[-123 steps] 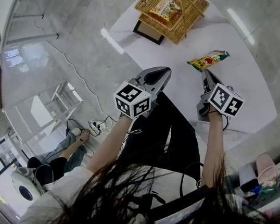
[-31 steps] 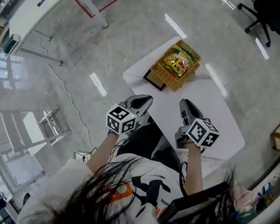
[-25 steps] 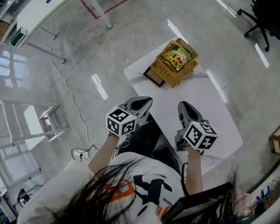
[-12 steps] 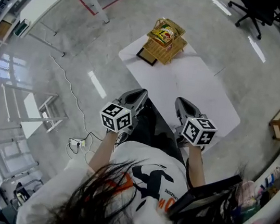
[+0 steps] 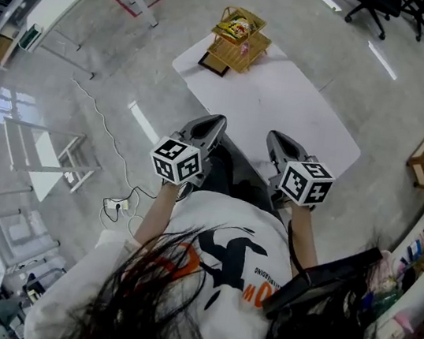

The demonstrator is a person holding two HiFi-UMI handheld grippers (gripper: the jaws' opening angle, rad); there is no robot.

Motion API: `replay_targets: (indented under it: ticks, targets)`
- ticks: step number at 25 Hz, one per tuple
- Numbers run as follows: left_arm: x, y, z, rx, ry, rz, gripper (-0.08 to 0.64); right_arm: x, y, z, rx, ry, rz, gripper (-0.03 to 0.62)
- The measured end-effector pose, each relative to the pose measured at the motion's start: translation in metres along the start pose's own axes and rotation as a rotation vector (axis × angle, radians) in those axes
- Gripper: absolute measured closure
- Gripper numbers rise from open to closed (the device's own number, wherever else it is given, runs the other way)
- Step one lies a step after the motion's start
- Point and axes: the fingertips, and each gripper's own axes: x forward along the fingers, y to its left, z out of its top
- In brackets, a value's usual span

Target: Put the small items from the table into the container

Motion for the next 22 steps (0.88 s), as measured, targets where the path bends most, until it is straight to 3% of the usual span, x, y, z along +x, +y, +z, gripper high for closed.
replay_targets:
  ticks: [13, 22]
  targets:
    - [-0.015, -0.027, -0.008, 0.029, 0.009, -0.027, 0.554, -0.023, 0.021, -0.014, -0.065, -0.012, 0.006, 0.577]
    - [-0.027, -0.022, -0.009, 0.045, 0.013, -0.023, 0.554, -0.014, 0.033, -0.016, -0.08, -0.013, 0.018, 0.577]
